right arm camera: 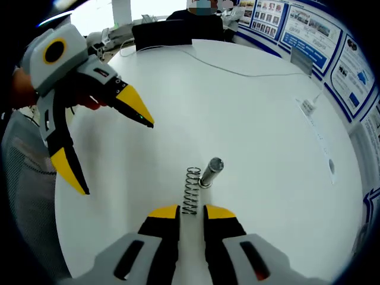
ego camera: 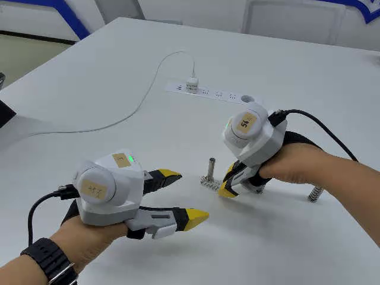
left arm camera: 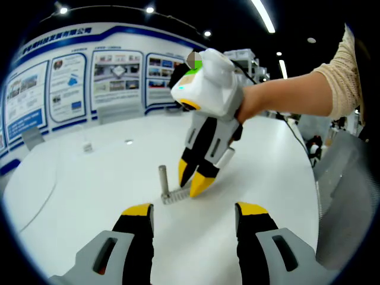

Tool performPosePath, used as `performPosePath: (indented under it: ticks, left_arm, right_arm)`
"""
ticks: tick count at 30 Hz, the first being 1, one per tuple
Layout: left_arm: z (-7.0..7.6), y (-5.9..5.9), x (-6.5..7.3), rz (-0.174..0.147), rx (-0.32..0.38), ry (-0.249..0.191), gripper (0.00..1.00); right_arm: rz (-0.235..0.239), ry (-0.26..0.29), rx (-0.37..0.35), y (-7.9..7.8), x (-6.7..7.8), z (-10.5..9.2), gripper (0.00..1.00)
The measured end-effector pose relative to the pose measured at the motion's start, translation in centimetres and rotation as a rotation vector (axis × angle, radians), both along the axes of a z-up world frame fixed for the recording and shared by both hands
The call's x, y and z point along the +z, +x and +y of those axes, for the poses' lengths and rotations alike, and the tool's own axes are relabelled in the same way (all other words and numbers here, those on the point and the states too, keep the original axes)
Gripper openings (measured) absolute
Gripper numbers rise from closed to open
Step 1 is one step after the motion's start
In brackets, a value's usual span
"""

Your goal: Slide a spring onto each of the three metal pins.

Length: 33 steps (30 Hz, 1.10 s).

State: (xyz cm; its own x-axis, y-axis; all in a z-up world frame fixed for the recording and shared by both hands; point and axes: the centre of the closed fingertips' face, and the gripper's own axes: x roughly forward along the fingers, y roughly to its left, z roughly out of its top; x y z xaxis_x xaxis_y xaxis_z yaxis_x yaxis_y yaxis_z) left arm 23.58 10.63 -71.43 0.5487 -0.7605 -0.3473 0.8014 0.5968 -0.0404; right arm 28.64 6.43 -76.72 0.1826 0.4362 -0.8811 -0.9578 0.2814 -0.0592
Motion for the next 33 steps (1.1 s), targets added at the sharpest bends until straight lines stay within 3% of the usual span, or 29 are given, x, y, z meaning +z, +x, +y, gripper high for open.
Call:
performPosePath:
  ticks: [23, 33]
  left_arm:
    - [0.4, 0.2, 0.0, -0.002, 0.009, -0.001, 0.55]
    - [0.6, 0.2, -0.3, -0.003, 0.012, 0.006, 0.54]
  right_arm:
    - [0.017, -0.024, 0.020, -0.1, -0.4, 0.2, 0.13]
    - [0.026, -0.047, 0.073, -1.3, -0.2, -0.1, 0.11]
